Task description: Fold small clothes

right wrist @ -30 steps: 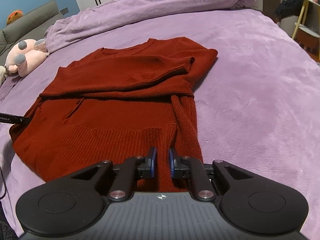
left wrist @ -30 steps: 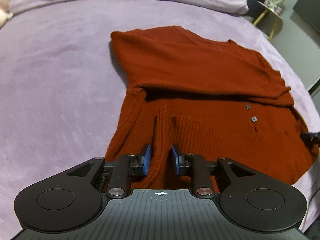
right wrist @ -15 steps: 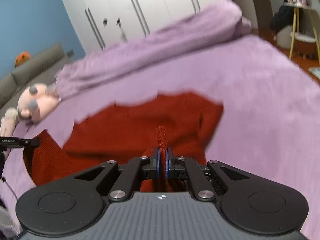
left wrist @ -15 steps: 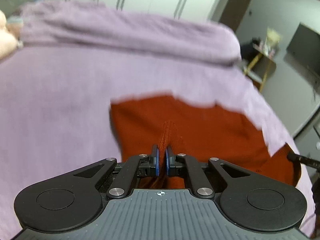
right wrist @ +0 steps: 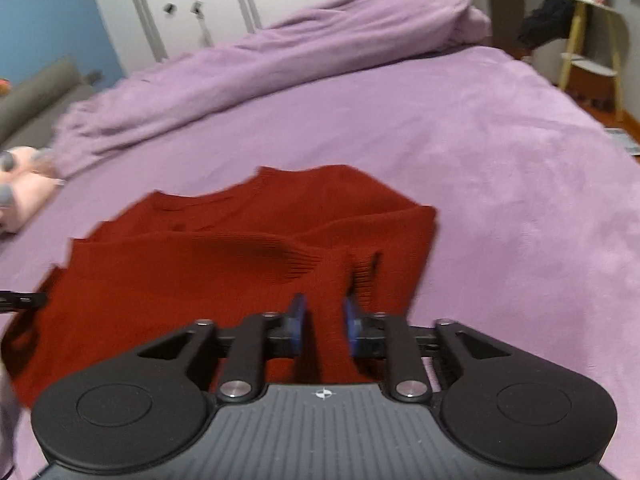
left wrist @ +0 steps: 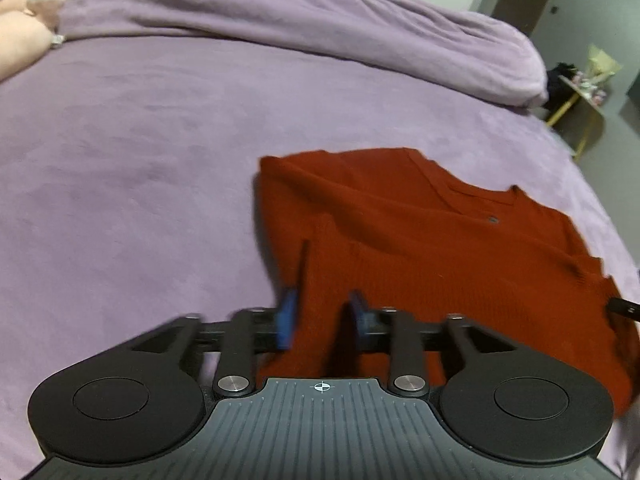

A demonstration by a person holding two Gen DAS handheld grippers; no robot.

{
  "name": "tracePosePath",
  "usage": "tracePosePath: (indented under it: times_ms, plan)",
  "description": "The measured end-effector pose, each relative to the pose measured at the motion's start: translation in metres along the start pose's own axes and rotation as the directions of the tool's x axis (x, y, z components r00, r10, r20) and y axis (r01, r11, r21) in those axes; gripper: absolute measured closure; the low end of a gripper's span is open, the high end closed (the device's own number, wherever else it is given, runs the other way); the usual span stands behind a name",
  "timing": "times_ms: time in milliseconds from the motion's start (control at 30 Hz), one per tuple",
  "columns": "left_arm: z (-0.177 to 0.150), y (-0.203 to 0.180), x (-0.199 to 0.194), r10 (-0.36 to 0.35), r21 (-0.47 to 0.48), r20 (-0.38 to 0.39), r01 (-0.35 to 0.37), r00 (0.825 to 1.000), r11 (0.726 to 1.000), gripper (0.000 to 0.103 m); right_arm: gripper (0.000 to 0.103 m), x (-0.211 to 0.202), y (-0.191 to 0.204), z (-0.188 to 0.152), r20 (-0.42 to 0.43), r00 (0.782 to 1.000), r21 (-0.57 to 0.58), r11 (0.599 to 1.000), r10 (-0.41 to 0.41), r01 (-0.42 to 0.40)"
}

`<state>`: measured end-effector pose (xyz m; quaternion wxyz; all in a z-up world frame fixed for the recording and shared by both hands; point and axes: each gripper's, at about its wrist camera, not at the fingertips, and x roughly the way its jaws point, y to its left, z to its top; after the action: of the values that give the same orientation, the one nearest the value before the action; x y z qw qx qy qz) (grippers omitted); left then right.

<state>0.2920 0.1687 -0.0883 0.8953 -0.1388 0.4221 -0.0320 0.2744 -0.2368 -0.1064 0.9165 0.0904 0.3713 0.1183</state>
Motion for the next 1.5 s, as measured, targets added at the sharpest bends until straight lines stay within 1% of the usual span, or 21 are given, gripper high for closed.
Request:
tracePosePath:
  times_ms: [100,133,167,200,267,367,467,567,700,833,900,967,1033,1067,1133,1200,1267,1333,1367,1433,1500]
  plan:
    - [0.000,-0.003,0.001,0.002,0.030,0.000,-0.002,1.000,1.000,0.063,0.079,-0.003,0.007,-0.004,0.007,1.000,-0.061,0.998,-0.007,0.007]
    - [0.000,-0.004,0.002,0.015,0.038,-0.001,-0.015,1.000,0.999,0.068,0.089,-0.002,0.010,-0.005,0.006,1.000,-0.082,0.996,-0.021,0.022]
    - [0.000,-0.005,0.002,0.040,0.042,-0.001,-0.040,0.999,0.998,0.085,0.097,-0.002,0.013,-0.005,0.009,0.999,-0.099,0.994,-0.043,0.044]
    - [0.001,-0.006,0.003,0.062,0.044,0.000,-0.062,0.998,0.997,0.094,0.098,-0.002,0.016,-0.006,0.012,0.999,-0.113,0.992,-0.049,0.050]
    - [0.003,-0.007,-0.006,0.056,0.033,0.007,-0.056,0.998,0.998,0.094,0.098,-0.008,0.024,-0.006,0.036,0.996,-0.144,0.986,-0.078,0.083]
    - [0.016,-0.016,-0.032,0.050,0.073,0.094,-0.057,0.994,0.996,0.094,0.099,-0.026,0.034,0.004,0.122,0.988,-0.186,0.975,-0.098,0.119]
    - [0.045,-0.026,-0.055,0.043,0.065,0.215,-0.058,0.976,0.996,0.094,0.099,-0.036,0.043,0.027,0.219,0.968,-0.194,0.967,-0.121,0.165]
    - [0.078,-0.037,-0.049,0.124,0.055,0.300,-0.147,0.946,0.988,0.094,0.099,-0.025,0.046,0.061,0.282,0.943,-0.149,0.963,-0.174,0.223]
    - [0.104,-0.043,-0.016,0.203,-0.007,0.286,-0.210,0.936,0.978,0.093,0.099,0.011,0.047,0.094,0.322,0.909,-0.124,0.940,-0.265,0.317]
    - [0.096,-0.045,0.019,0.274,0.019,0.195,-0.283,0.942,0.959,0.085,0.095,0.046,0.041,0.091,0.280,0.913,-0.126,0.931,-0.297,0.342]
    - [0.081,-0.045,0.017,0.272,0.017,0.199,-0.281,0.942,0.960,0.067,0.086,0.050,0.038,0.082,0.256,0.907,-0.096,0.925,-0.335,0.369]
    - [0.067,-0.050,0.015,0.213,0.021,0.232,-0.224,0.949,0.974,0.053,0.086,0.044,0.037,0.070,0.256,0.934,-0.011,0.965,-0.249,0.260]
    - [0.056,-0.060,0.021,0.138,0.004,0.244,-0.144,0.960,0.990,0.048,0.085,0.049,0.043,0.059,0.213,0.976,0.095,0.995,-0.052,0.033]
    - [0.052,-0.065,0.027,0.097,-0.008,0.233,-0.098,0.968,0.995,0.044,0.084,0.055,0.049,0.053,0.185,0.979,0.154,0.982,0.082,-0.111]
    - [0.046,-0.073,0.041,0.051,-0.037,0.196,-0.044,0.979,0.998,0.042,0.078,0.074,0.067,0.040,0.151,0.935,0.245,0.904,0.321,-0.349]
    - [0.041,-0.078,0.057,0.051,-0.065,0.169,-0.040,0.984,0.997,0.041,0.076,0.095,0.087,0.032,0.116,0.896,0.274,0.853,0.429,-0.444]
    - [0.038,-0.078,0.067,0.085,-0.058,0.149,-0.077,0.985,0.995,0.040,0.076,0.110,0.094,0.028,0.094,0.901,0.258,0.864,0.422,-0.432]
    - [0.037,-0.078,0.074,0.105,0.015,0.141,-0.108,0.984,0.994,0.040,0.083,0.118,0.080,0.029,0.092,0.918,0.251,0.884,0.385,-0.395]
    - [0.036,-0.077,0.075,0.111,0.053,0.141,-0.120,0.984,0.991,0.040,0.083,0.116,0.067,0.031,0.111,0.935,0.236,0.904,0.338,-0.355]
    - [0.033,-0.072,0.074,0.102,0.076,0.146,-0.114,0.984,0.991,0.039,0.086,0.108,0.034,0.037,0.135,0.975,0.206,0.958,0.177,-0.202]
    - [0.030,-0.067,0.071,0.094,0.060,0.149,-0.104,0.984,0.993,0.039,0.102,0.101,-0.008,0.039,0.153,0.981,0.250,0.956,0.118,-0.154]
